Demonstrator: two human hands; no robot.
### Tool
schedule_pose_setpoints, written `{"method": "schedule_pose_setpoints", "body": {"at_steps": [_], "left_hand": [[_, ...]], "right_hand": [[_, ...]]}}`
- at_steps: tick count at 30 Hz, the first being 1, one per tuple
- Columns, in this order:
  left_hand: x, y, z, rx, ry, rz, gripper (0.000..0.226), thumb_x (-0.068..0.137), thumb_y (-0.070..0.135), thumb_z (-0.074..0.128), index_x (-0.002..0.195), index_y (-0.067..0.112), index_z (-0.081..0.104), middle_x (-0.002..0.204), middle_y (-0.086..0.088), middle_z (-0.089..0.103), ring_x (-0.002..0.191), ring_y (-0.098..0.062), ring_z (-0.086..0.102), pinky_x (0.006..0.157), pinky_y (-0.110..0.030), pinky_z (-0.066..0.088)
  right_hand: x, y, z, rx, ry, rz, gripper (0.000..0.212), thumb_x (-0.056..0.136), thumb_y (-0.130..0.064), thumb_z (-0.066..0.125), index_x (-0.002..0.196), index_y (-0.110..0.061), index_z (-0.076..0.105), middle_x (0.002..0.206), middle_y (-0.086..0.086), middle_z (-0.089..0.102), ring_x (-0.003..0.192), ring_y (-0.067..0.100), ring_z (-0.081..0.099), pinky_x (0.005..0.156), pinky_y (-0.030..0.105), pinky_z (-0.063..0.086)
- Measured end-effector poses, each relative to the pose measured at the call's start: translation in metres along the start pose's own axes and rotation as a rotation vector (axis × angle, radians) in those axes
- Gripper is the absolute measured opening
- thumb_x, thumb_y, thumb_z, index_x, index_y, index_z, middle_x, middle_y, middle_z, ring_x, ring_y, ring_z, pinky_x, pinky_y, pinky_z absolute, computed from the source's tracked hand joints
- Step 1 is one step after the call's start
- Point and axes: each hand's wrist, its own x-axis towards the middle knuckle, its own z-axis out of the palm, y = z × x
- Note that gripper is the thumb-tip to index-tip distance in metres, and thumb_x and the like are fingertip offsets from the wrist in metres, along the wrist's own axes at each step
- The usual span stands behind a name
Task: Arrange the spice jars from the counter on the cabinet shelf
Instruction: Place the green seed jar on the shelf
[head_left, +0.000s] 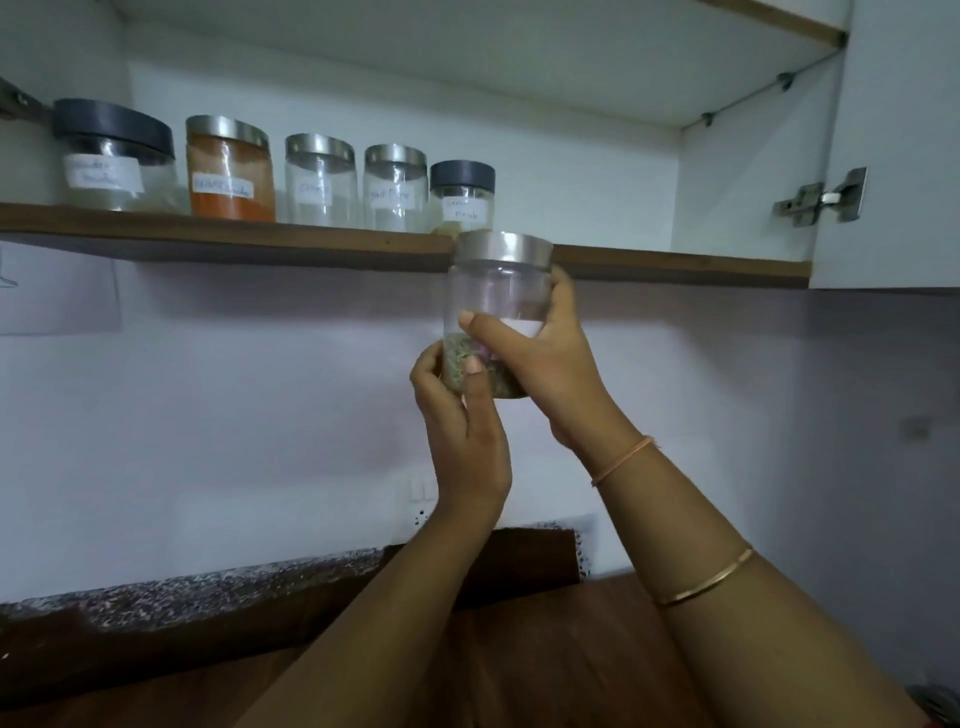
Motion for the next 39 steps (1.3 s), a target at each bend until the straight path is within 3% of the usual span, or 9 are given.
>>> {"method": "schedule_pose_setpoints", "body": {"at_steps": [3, 6, 11, 15, 19, 22, 27, 34, 39], "left_hand": [[0.019, 0.007, 0.015, 0.145, -0.056, 0.16, 0.049, 0.091, 0.044, 0.037, 0.129, 0.013, 0.04, 0.126, -0.004, 0.047, 0.112, -0.008, 0.049, 0.083, -0.003, 0.041], [0.04, 0.019, 0.03, 0.319, -0.07, 0.359, 0.048, 0.092, 0.038, 0.041, 0.129, 0.007, 0.044, 0.13, -0.009, 0.045, 0.119, -0.012, 0.045, 0.092, -0.003, 0.034], [0.076, 0.025, 0.053, 0.687, -0.205, 0.569, 0.05, 0.094, 0.026, 0.037, 0.141, 0.008, 0.037, 0.15, -0.011, 0.032, 0.141, -0.024, 0.024, 0.116, -0.041, 0.021], [0.112, 0.011, 0.055, 1.124, -0.294, 0.595, 0.053, 0.099, 0.028, 0.034, 0.147, 0.008, 0.023, 0.157, -0.011, 0.016, 0.146, -0.029, 0.004, 0.117, -0.047, -0.001], [0.13, -0.004, 0.048, 1.418, -0.262, 0.641, 0.054, 0.098, 0.033, 0.034, 0.144, 0.006, 0.027, 0.146, -0.015, 0.035, 0.141, -0.031, 0.019, 0.116, -0.048, 0.001], [0.13, -0.009, 0.054, 1.425, -0.157, 0.717, 0.042, 0.096, 0.033, 0.035, 0.126, 0.007, 0.047, 0.122, -0.013, 0.052, 0.121, -0.03, 0.043, 0.116, -0.048, 0.012], [0.137, -0.022, 0.055, 1.307, -0.02, 0.85, 0.03, 0.095, 0.024, 0.038, 0.109, 0.006, 0.059, 0.103, -0.01, 0.06, 0.101, -0.029, 0.053, 0.111, -0.045, 0.027], [0.144, -0.037, 0.061, 1.224, 0.122, 0.945, 0.026, 0.093, 0.021, 0.043, 0.103, 0.006, 0.062, 0.099, -0.01, 0.061, 0.099, -0.029, 0.055, 0.108, -0.042, 0.028], [0.148, -0.043, 0.063, 1.22, 0.164, 0.977, 0.029, 0.092, 0.023, 0.042, 0.103, 0.006, 0.063, 0.099, -0.011, 0.062, 0.1, -0.029, 0.056, 0.108, -0.042, 0.029]], "right_hand": [[0.023, -0.011, -0.022, -0.055, 0.003, -0.117, 0.079, 0.074, -0.025, 0.078, 0.136, -0.028, 0.03, 0.112, -0.015, 0.051, 0.1, 0.006, 0.057, 0.075, 0.018, 0.056], [0.049, -0.018, -0.041, -0.133, 0.059, -0.187, 0.082, 0.072, -0.028, 0.079, 0.137, -0.027, 0.029, 0.116, -0.009, 0.048, 0.105, 0.011, 0.054, 0.083, 0.026, 0.054], [0.092, -0.022, -0.067, -0.24, 0.131, -0.227, 0.087, 0.071, -0.039, 0.078, 0.139, -0.026, 0.025, 0.131, 0.006, 0.045, 0.117, 0.021, 0.048, 0.097, 0.042, 0.049], [0.125, -0.021, -0.08, -0.294, 0.166, -0.228, 0.093, 0.071, -0.044, 0.076, 0.144, -0.022, 0.022, 0.135, 0.01, 0.041, 0.123, 0.027, 0.043, 0.104, 0.046, 0.041], [0.154, -0.016, -0.081, -0.312, 0.18, -0.199, 0.097, 0.073, -0.048, 0.073, 0.147, -0.019, 0.017, 0.139, 0.013, 0.035, 0.127, 0.032, 0.038, 0.108, 0.046, 0.036], [0.171, -0.011, -0.078, -0.337, 0.185, -0.181, 0.099, 0.072, -0.051, 0.072, 0.147, -0.021, 0.015, 0.14, 0.014, 0.034, 0.128, 0.035, 0.037, 0.107, 0.046, 0.035], [0.195, 0.01, -0.065, -0.478, 0.113, -0.022, 0.11, 0.076, -0.057, 0.067, 0.15, -0.02, -0.005, 0.15, 0.021, 0.018, 0.136, 0.044, 0.022, 0.11, 0.052, 0.025], [0.241, 0.025, -0.055, -0.558, -0.023, 0.155, 0.107, 0.079, -0.043, 0.063, 0.149, -0.015, -0.014, 0.152, 0.016, 0.014, 0.138, 0.038, 0.021, 0.112, 0.047, 0.022], [0.266, 0.021, -0.046, -0.638, -0.085, 0.215, 0.112, 0.072, -0.04, 0.073, 0.145, -0.012, -0.006, 0.142, 0.017, 0.029, 0.131, 0.035, 0.034, 0.105, 0.043, 0.037]]}}
